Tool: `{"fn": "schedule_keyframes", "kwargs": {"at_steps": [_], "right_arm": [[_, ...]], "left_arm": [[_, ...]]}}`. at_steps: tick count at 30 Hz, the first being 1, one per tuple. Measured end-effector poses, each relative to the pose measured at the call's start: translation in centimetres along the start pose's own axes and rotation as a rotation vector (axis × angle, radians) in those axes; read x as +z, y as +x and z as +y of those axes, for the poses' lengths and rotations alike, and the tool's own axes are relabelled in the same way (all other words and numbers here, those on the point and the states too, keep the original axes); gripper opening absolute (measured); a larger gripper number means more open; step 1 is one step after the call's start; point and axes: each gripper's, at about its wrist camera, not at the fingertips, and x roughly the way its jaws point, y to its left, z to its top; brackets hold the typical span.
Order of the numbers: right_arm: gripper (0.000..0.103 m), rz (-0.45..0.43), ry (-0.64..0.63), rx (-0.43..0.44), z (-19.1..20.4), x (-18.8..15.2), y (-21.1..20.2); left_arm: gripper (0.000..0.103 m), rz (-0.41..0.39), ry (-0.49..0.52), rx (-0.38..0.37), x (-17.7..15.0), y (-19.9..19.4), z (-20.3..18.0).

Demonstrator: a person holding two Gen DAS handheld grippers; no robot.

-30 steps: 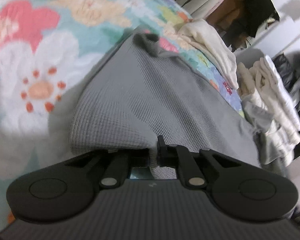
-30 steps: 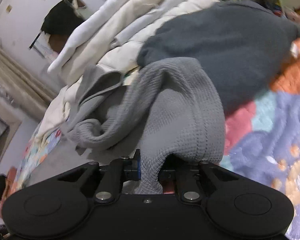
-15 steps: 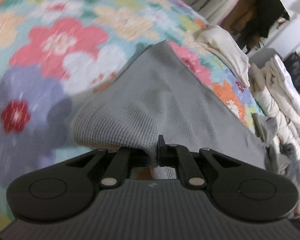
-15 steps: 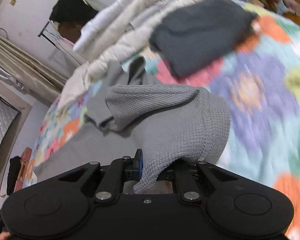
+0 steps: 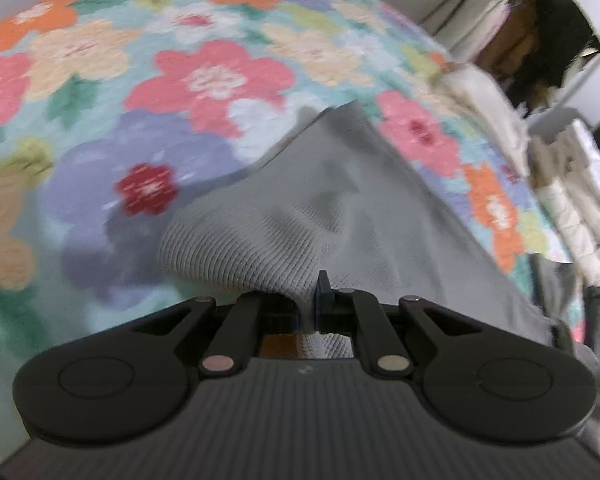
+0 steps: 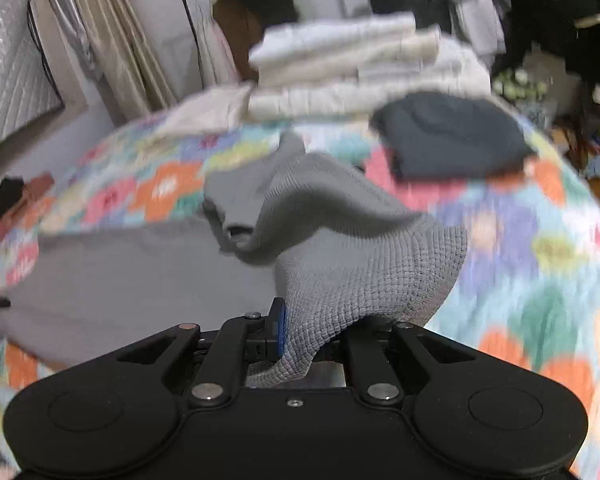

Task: Fold clothes

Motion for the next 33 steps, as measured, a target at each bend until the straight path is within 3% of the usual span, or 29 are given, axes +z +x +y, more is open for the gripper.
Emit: {"fn": "schedule_keyframes", "kwargs": {"at_steps": [3, 7, 10, 15, 17, 20, 22, 28, 29, 30, 31, 33], "right_arm": [[0.012, 0.053, 0.09, 0.001, -1.1, -3.4, 0.0], [0.012, 0.047, 0.067, 0.015, -1.2, -3.9, -1.7], [0.015, 0.092, 0.092, 0.028, -1.1, -4.2, -0.5], [0.026, 0.137, 0.311, 0.081, -3.3, -6.9, 0.8], [0.029, 0.128, 0.419, 0.131, -4.8, -7.3, 0.6], [0.045, 0.077, 0.639, 0.234, -7.3, -8.1, 0.2], [0.048, 0.041, 0.771, 0.284, -8.6, -8.9, 0.0], [0.048, -0.055, 0.898, 0.176, -9.1, -9.0, 0.5], [0.042, -0.075, 0.909, 0.166, -9.2, -8.7, 0.9], [0.018, -0.084, 0.882, 0.166, -9.0, -8.1, 1.2], [0.011, -0.095, 0.851, 0.165, -8.7, -7.5, 1.3], [0.009, -0.134, 0.73, 0.146, -7.7, -6.2, 0.4]], "left_arm": [[0.007, 0.052, -0.033, 0.027, -0.5, 0.6, 1.0], [0.007, 0.022, -0.047, -0.023, -0.5, -0.8, 1.4], [0.007, 0.042, -0.009, 0.018, -0.7, -0.1, 1.0], [0.009, 0.118, -0.036, 0.056, -1.0, 1.4, 1.9], [0.01, 0.127, -0.049, 0.06, -1.0, 1.6, 2.2], [0.013, 0.127, -0.034, 0.078, -1.1, 1.7, 2.0], [0.013, 0.124, -0.024, 0.085, -1.2, 1.6, 1.8], [0.013, 0.144, -0.005, 0.111, -1.2, 2.5, 1.4], [0.013, 0.143, 0.002, 0.119, -1.2, 2.6, 1.3], [0.013, 0.14, 0.008, 0.125, -1.1, 2.5, 1.1], [0.014, 0.138, 0.011, 0.128, -1.2, 2.4, 1.0], [0.016, 0.133, 0.009, 0.131, -1.2, 2.1, 1.1]]}}
